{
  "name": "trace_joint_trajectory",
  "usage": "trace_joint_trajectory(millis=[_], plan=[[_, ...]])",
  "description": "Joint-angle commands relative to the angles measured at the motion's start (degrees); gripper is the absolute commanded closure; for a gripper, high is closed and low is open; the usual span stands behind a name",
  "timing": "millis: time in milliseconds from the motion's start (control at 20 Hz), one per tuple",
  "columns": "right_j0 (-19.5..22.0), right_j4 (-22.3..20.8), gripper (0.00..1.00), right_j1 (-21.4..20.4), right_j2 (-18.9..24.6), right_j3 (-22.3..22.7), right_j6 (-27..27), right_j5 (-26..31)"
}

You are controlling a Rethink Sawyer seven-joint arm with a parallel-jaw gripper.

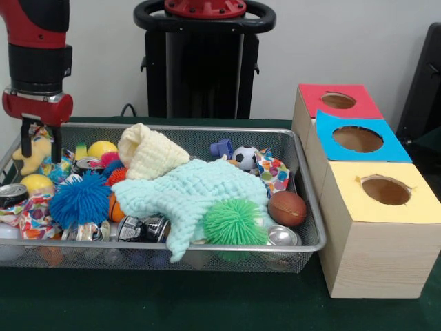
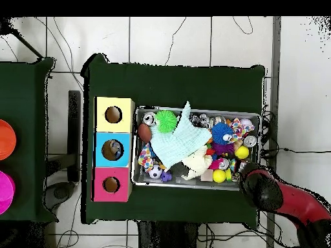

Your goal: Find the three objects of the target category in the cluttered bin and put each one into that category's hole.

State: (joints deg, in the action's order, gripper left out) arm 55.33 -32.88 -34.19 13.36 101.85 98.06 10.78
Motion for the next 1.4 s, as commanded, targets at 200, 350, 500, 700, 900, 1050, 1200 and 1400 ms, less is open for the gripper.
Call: trace_joint_trajectory(millis=[200,350,500,700,900,1050,1200,1400], plan=[[-0.1,-2.6,0.00,3.5,5.5,1.7,-0.9,1.4],[0.8,-3.5,0.00,3.8,6.0,2.8,-1.8,1.0],[1.7,-4.9,0.00,3.9,6.1,4.6,-2.2,-0.4],[1.5,-7.2,0.00,3.8,5.3,6.4,-1.1,-2.9],[2.0,-8.9,0.00,4.3,5.0,7.5,-0.7,-3.8],[1.9,-9.7,0.00,4.6,4.7,7.7,-0.9,-3.1],[2.6,-10.1,0.00,5.1,5.1,8.2,-1.0,-2.9],[3.2,-10.8,0.00,5.6,5.7,8.1,-0.8,-3.7]])
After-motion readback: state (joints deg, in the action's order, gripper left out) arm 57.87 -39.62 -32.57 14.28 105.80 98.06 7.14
